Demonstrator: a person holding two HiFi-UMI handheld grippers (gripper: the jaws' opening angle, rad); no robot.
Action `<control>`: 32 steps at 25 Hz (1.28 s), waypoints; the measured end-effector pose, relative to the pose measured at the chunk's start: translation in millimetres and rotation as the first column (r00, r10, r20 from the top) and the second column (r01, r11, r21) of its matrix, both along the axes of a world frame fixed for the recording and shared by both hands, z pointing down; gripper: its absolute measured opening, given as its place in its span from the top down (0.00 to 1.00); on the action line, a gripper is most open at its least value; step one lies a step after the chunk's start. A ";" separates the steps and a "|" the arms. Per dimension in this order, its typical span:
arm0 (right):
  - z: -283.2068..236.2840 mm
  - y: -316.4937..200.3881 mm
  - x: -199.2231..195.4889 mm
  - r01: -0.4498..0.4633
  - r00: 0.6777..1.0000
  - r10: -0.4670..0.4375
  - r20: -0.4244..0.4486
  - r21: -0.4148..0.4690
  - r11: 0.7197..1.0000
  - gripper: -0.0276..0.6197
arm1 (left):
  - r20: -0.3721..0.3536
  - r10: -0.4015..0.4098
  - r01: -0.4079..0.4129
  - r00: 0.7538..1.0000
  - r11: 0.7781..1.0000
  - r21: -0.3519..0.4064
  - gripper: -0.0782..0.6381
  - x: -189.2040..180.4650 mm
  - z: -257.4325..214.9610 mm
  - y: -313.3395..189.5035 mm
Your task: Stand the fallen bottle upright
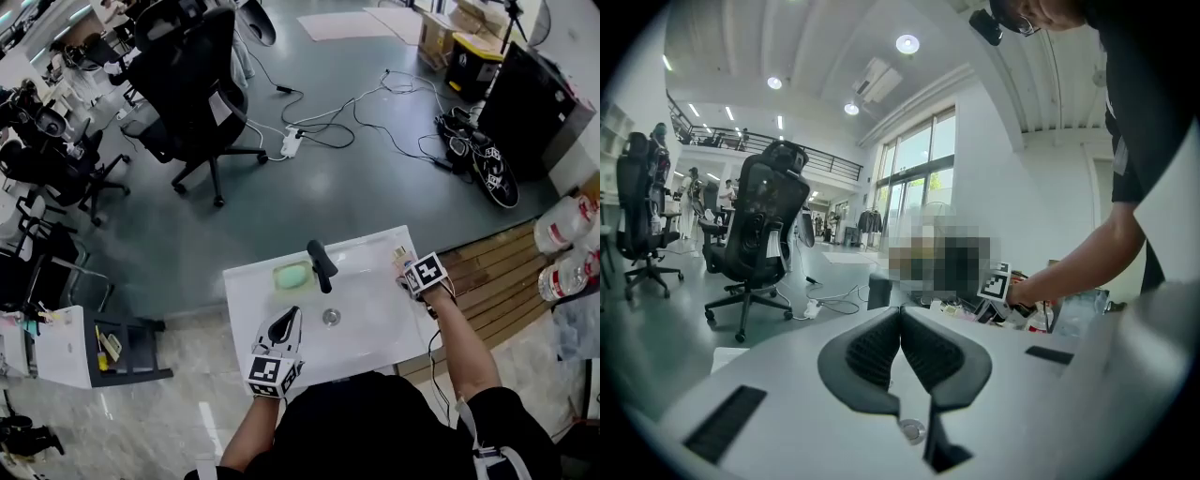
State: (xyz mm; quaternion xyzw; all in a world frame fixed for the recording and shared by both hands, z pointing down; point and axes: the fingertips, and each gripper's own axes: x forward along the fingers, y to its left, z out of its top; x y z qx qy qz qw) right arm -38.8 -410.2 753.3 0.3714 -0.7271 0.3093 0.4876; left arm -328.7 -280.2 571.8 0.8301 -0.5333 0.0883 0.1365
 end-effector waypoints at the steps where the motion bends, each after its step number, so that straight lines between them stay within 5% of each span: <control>1: -2.5 1.5 1.0 -0.008 1.000 0.008 0.015 0.014 1.000 0.48 | 0.000 0.001 -0.001 1.000 1.000 -0.002 0.87 0.9 2.0 0.7; 10: -52.3 10.2 12.6 -0.088 0.984 0.059 0.168 0.170 0.982 0.48 | 0.005 0.027 -0.026 1.000 1.000 -0.007 0.87 15.6 3.2 -3.8; 15: -93.3 6.0 12.8 -0.115 0.963 0.027 0.266 0.321 0.940 0.48 | 0.009 0.047 -0.047 0.999 0.999 -0.009 0.87 30.6 2.2 -10.9; 24: -142.5 -19.4 -1.6 -0.187 0.918 -0.087 0.388 0.614 0.767 0.48 | 0.023 0.048 -0.048 0.999 0.999 -0.013 0.87 41.1 0.9 -17.5; 32: -151.5 -46.8 -12.1 -0.276 0.899 -0.109 0.425 0.742 0.611 0.47 | 0.047 0.006 -0.005 0.999 0.999 -0.032 0.87 37.4 5.0 -15.4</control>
